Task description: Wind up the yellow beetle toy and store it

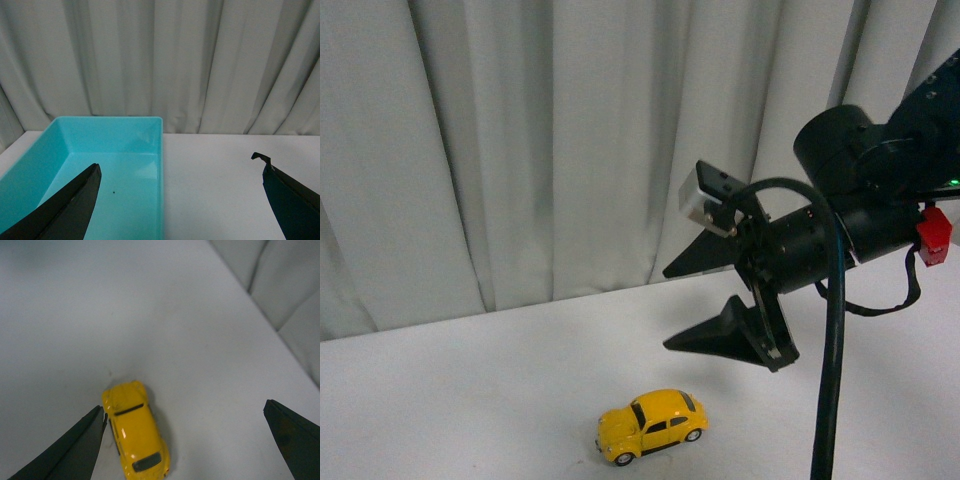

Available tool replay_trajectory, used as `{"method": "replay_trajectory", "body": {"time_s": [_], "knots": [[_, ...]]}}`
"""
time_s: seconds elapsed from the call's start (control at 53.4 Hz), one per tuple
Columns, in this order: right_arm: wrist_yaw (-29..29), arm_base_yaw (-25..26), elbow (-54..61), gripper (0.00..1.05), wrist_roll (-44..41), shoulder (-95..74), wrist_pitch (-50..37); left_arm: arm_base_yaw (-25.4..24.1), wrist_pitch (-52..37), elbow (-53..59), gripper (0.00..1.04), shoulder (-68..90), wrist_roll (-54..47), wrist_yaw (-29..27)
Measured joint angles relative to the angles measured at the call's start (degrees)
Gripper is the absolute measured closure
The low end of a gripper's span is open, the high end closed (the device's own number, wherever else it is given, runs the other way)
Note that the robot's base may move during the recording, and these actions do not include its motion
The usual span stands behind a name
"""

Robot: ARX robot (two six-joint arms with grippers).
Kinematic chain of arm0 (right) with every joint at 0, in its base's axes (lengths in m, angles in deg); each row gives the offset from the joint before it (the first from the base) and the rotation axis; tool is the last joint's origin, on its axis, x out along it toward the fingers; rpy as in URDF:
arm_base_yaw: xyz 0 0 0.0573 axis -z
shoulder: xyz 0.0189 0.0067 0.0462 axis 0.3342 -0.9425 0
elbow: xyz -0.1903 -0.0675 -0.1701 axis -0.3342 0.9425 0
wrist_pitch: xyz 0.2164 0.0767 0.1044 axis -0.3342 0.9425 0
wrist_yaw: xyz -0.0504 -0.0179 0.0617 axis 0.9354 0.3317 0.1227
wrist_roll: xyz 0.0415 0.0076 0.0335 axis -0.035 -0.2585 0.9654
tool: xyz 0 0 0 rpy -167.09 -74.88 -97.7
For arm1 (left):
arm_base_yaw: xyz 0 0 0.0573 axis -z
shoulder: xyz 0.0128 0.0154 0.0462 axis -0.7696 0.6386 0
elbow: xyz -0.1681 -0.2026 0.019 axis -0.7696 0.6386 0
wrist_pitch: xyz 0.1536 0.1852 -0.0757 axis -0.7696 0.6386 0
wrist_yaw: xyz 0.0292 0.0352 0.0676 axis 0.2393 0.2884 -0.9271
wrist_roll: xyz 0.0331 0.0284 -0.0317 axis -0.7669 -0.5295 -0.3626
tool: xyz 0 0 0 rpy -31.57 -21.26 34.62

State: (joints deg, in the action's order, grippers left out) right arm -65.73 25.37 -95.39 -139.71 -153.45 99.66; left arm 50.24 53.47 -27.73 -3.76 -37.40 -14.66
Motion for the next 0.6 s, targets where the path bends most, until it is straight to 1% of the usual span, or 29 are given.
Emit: {"method": "replay_trajectory", "body": {"time_s": [0.112,0.131,0.187,0.206,0.225,0.281,0.356,0.449,0.505,0.599], "knots": [[0.6,-0.3,-4.2,0.07,-11.9,-3.5,12.1,0.0,0.0,0.0,0.07,0.0,0.0,0.0],[0.8,-0.5,-5.0,0.07,-15.0,-4.2,14.5,0.0,0.0,0.0,0.07,0.0,0.0,0.0],[1.9,-0.7,-6.3,0.07,-19.3,-5.6,18.8,0.0,0.0,0.0,0.07,0.0,0.0,0.0],[2.4,-0.9,-6.9,0.07,-22.1,-6.1,20.7,0.0,0.0,0.0,0.07,0.0,0.0,0.0],[2.6,-1.0,-7.1,0.07,-22.6,-6.4,21.1,0.0,0.0,0.0,0.07,0.0,0.0,0.0],[3.5,-1.4,-7.9,0.07,-27.7,-7.9,24.3,0.0,0.0,0.0,0.07,0.0,0.0,0.0],[4.2,-2.0,-9.1,0.07,-30.7,-9.6,25.6,0.0,0.0,0.0,0.07,0.0,0.0,0.0],[4.7,-2.3,-10.6,0.07,-32.1,-11.2,26.4,0.0,0.0,0.0,0.07,0.0,0.0,0.0],[5.9,-2.6,-11.5,0.07,-33.0,-12.4,25.5,0.0,0.0,0.0,0.07,0.0,0.0,0.0],[6.1,-3.3,-12.7,0.07,-33.6,-14.3,24.5,0.0,0.0,0.0,0.07,0.0,0.0,0.0]]}}
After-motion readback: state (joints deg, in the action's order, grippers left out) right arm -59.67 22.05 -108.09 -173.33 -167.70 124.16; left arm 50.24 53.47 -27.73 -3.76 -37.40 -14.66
